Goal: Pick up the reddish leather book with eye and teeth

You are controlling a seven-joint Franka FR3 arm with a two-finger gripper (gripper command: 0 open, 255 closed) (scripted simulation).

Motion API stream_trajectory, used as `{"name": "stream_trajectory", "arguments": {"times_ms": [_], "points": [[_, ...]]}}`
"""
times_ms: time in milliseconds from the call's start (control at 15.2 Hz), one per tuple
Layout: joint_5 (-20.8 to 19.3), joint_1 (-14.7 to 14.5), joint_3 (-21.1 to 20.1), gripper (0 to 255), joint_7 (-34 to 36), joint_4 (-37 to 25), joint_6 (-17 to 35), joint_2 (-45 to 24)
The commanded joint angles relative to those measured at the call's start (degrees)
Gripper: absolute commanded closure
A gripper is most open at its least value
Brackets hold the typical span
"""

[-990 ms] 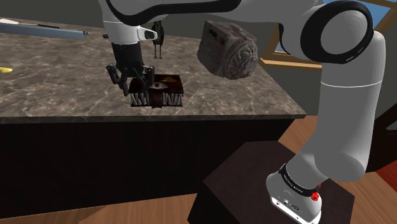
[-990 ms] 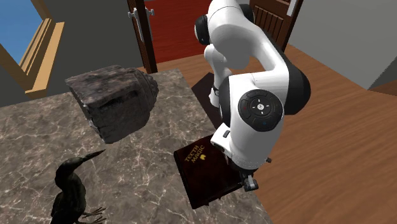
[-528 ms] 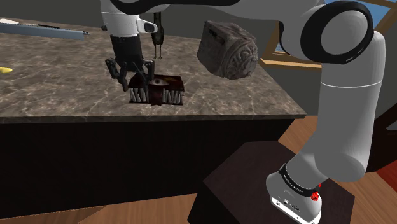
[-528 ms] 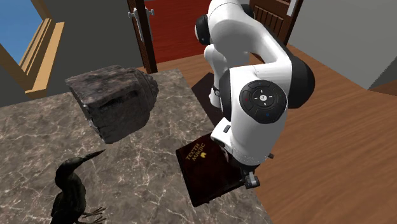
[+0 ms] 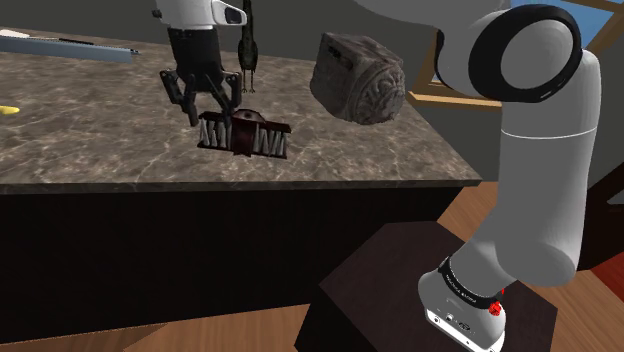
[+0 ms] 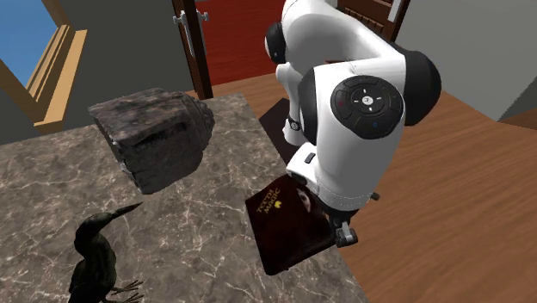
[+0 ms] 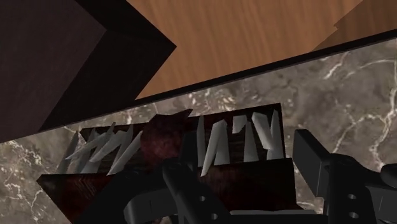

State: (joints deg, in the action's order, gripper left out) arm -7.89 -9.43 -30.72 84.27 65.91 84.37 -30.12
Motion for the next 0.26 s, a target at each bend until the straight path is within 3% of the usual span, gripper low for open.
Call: {"name": "stream_trajectory", "arguments": {"times_ms": [0,198], "points": [[-0.16,-0.54,-0.02,255,0.18,-2.49,-1.99,-0.35],[-0.29,-0.87,0.01,255,0.25,-3.95,-3.11,-0.68]]}}
